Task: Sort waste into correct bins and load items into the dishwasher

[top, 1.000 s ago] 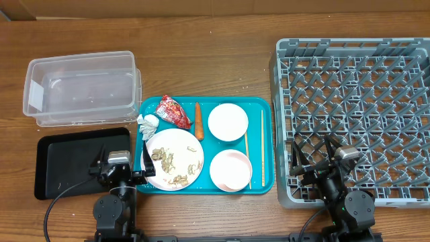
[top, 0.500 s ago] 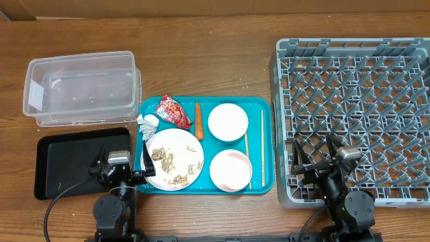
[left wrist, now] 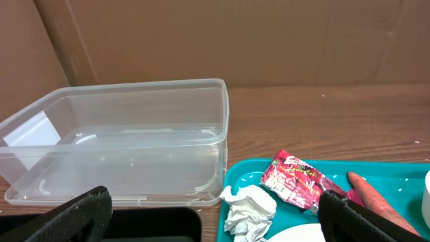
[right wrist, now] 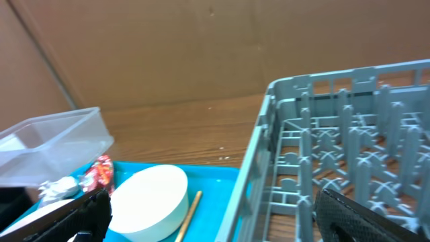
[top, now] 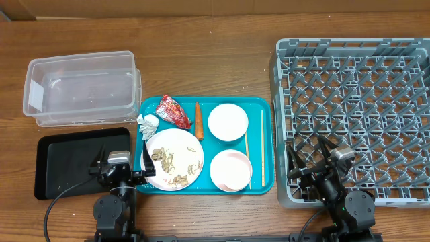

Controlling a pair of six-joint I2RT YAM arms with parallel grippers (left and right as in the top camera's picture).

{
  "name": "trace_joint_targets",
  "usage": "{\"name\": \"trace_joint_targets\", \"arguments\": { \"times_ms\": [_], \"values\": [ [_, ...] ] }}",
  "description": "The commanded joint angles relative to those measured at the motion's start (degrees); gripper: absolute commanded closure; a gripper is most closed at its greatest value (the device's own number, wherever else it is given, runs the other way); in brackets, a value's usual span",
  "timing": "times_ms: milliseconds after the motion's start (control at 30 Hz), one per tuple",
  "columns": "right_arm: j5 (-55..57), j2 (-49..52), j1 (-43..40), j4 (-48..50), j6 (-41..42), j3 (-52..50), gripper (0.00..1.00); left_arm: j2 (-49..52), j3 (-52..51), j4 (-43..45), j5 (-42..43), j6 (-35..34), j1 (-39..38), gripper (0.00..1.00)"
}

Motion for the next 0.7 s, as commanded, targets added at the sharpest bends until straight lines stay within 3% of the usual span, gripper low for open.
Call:
{"name": "trace_joint_targets", "arguments": {
  "times_ms": [0, 167, 233, 333, 533, 667],
  "values": [
    [-2.6, -0.7, -0.1, -0.8, 4.4, 4.3, 0.0, -0.7, -0.6, 0.6, 3.7, 0.0, 0.3, 0.0],
    [-2.5, 0.8, -0.1, -8.6, 5.3, 14.2, 0.0, -0.7, -0.6, 2.4, 19.6, -1.0, 0.3, 0.0],
    [-2.6, 2.9, -0.1, -13.9, 5.3, 19.9, 0.0, -0.6, -0.4, 8.9, 26.5, -7.4, 0.3, 0.0],
    [-2.5, 7.6, -0.1, -22.5, 5.3, 28.6, 0.0, -0.6, 2.3, 13.6, 28.5, -15.3, 0.3, 0.0],
    [-2.5, 21.4, -0.1, -37.8, 5.3, 46.1, 0.0, 2.2, 16.0, 4.0, 29.3, -15.4, 0.3, 0.0],
    [-3.7, 29.5, -0.1, -43.1, 5.3, 55.5, 0.0, 10.3, 29.3, -12.5, 29.6, -15.4, 0.3, 0.0]
  ]
}}
